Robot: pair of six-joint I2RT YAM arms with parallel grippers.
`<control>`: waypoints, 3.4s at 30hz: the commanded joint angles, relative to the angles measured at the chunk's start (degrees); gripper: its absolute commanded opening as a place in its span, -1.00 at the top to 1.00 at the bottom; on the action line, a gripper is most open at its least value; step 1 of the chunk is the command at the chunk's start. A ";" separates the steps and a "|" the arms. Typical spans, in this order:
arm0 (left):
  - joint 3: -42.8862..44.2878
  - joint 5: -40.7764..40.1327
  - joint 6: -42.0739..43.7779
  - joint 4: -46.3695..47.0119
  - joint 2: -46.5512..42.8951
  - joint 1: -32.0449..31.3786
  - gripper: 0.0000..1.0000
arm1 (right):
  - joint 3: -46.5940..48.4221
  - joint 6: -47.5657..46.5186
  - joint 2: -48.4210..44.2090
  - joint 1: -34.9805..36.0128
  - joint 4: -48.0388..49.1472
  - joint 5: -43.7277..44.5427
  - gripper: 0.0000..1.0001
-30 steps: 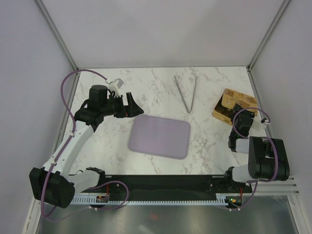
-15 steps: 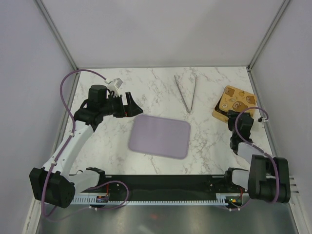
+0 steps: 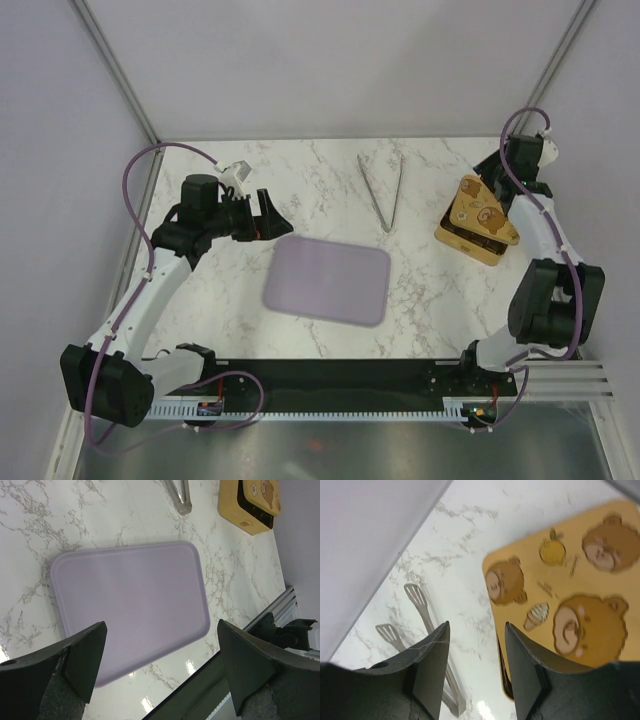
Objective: Pack the chocolate
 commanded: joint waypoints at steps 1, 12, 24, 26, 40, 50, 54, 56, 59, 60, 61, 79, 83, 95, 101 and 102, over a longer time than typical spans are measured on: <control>0.36 -0.08 1.85 1.47 -1.64 0.33 -0.99 | 14.33 -10.93 9.71 -0.74 -10.31 -0.50 -0.09; 0.19 0.10 1.94 1.47 -0.77 0.33 -0.99 | 44.56 -26.49 34.42 -5.48 -14.87 -6.30 -0.09; 0.63 0.36 2.21 1.21 -0.41 0.59 -0.99 | 57.26 -29.75 45.62 -10.23 -24.64 2.37 -0.11; 0.63 0.71 2.29 1.21 -0.67 0.68 -0.99 | 56.38 -28.97 45.52 -10.76 -24.81 4.33 -0.13; 0.80 2.47 1.77 1.29 -1.29 0.77 -0.99 | 53.39 -24.83 45.79 -11.55 -27.45 12.51 -0.18; 0.80 2.91 1.68 1.38 -1.56 1.21 -0.99 | 51.55 -25.44 46.23 -11.20 -26.58 10.75 -0.17; 0.71 2.82 1.68 1.38 -1.73 1.21 -0.99 | 51.01 -25.36 47.10 -10.59 -24.81 8.55 -0.16; 0.71 2.82 1.68 1.38 -1.64 1.30 -0.99 | 50.75 -25.10 47.46 -10.15 -24.81 8.55 -0.16; 0.80 3.00 1.68 1.38 -1.47 1.47 -0.99 | 49.79 -24.83 47.11 -9.53 -24.37 8.29 -0.16; 0.80 2.91 1.59 1.38 -1.55 1.47 -0.99 | 49.52 -24.92 47.11 -9.44 -24.29 8.20 -0.16; 0.80 3.00 1.59 1.38 -1.47 1.65 -0.99 | 49.26 -24.92 47.02 -9.36 -24.20 8.03 -0.15; 0.45 4.93 0.89 2.17 -1.91 2.79 -0.99 | 39.33 -25.53 36.91 -8.74 -24.37 10.83 -0.13; 0.36 4.93 0.71 2.35 -1.91 2.79 -0.99 | 39.06 -26.50 35.60 -8.57 -23.67 11.54 -0.13; 0.27 4.84 0.80 2.44 -1.99 3.05 -0.99 | 43.89 -33.44 36.65 -5.41 -19.37 6.54 -0.15; 0.27 4.75 0.80 2.44 -1.91 3.14 -0.99 | 46.79 -36.60 39.19 -3.29 -16.29 3.11 -0.21; 0.19 4.75 0.80 2.52 -1.99 3.32 -0.99 | 48.28 -36.69 40.41 -3.29 -16.20 1.89 -0.22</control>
